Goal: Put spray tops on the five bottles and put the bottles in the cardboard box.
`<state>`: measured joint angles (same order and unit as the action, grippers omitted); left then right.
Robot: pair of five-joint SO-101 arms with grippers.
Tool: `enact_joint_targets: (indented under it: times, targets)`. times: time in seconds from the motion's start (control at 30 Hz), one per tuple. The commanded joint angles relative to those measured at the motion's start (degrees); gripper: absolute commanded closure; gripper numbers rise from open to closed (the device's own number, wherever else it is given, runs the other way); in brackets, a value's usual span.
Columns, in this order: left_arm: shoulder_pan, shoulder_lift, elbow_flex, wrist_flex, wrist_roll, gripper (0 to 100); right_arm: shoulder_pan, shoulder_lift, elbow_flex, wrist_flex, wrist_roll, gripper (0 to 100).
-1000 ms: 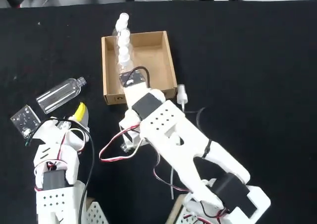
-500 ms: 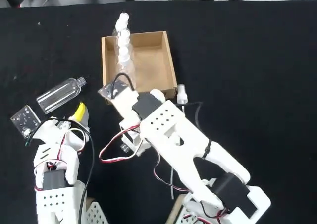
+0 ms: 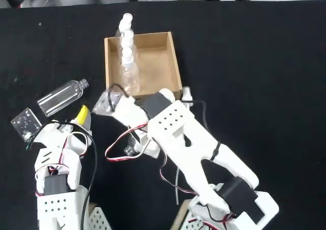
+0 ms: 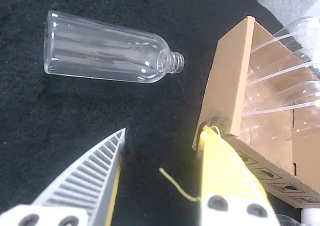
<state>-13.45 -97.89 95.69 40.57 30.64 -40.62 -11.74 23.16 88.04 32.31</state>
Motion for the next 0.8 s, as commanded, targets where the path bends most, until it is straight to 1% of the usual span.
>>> enact_joint_targets:
  times: [0.0, 0.07, 0.13, 0.27, 0.5, 0.6, 0.77]
  targets:
    - [-0.66, -0.53, -0.66, -1.32, -0.62, 79, 1.49, -3.12, -0.48, -0.70, 5.01, 69.5]
    - [-2.07, -0.53, -0.75, -1.41, -0.53, 79, 1.41, -3.12, 1.54, -3.08, 5.10, 69.5]
    - [-4.35, -0.53, -0.48, -3.34, -0.18, 79, 1.32, -3.12, 3.21, -5.10, 5.80, 69.4]
    - [-7.69, -0.53, -0.13, -5.80, -0.09, 79, 1.23, -3.47, 4.00, -5.63, 11.43, 69.4]
    - [-7.87, -0.53, -0.13, -5.80, -0.09, 79, 1.23, -3.03, 4.62, -8.62, 14.59, 69.4]
    - [-7.87, -0.53, -0.13, -5.80, -0.09, 79, 1.23, -3.03, 6.37, -11.25, 17.14, 69.4]
    - [-7.78, -0.53, -0.13, -5.80, -0.09, 79, 1.23, -3.03, 9.80, -16.00, 19.34, 69.4]
